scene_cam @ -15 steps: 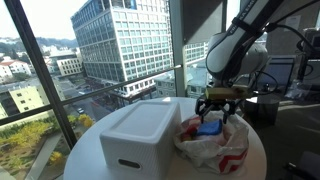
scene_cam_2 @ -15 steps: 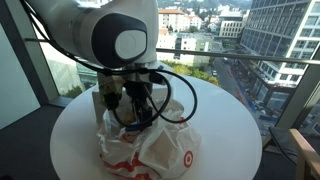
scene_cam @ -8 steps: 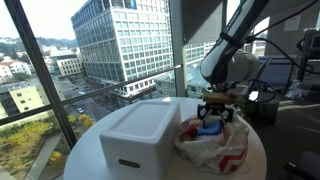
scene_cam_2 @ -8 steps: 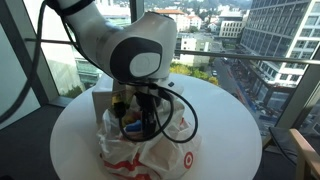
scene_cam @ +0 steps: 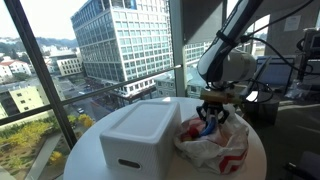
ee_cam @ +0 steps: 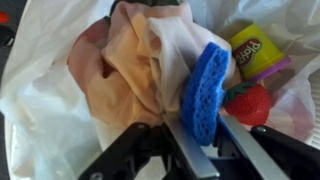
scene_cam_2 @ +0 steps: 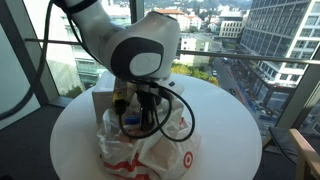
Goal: Remove the objects from the plastic bag and put them on the white basket
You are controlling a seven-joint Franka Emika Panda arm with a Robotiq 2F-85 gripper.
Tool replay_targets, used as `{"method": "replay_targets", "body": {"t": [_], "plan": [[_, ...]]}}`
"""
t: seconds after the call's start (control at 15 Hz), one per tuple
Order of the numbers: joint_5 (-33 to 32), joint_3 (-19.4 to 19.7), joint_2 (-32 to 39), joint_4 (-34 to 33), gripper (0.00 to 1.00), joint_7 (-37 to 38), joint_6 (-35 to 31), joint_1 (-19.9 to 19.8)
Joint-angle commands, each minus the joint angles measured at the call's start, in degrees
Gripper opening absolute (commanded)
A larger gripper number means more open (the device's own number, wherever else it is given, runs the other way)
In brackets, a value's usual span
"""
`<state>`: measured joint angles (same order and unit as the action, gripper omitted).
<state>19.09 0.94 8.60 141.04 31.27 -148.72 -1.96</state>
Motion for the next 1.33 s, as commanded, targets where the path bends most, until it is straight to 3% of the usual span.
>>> {"method": "replay_targets", "body": {"t": [0.0,0.2,0.4,0.8,1.0,1.27], "plan": [[2.33,-0.51,-4.61,0.86,0.12,-1.91,4.74,0.96],[-0.91,-0.97,-10.28,2.47,0.1,-0.6,7.07,2.46],[-11.61,-2.37,-17.17,2.9,0.11,4.88,8.4,3.9],[-27.62,-10.98,-27.23,-2.09,0.09,14.14,10.5,2.9],[-35.58,-15.76,-27.12,-7.18,0.1,17.68,9.16,1.58],[-43.33,-19.68,-20.29,-16.29,0.1,21.16,8.47,1.2]]}}
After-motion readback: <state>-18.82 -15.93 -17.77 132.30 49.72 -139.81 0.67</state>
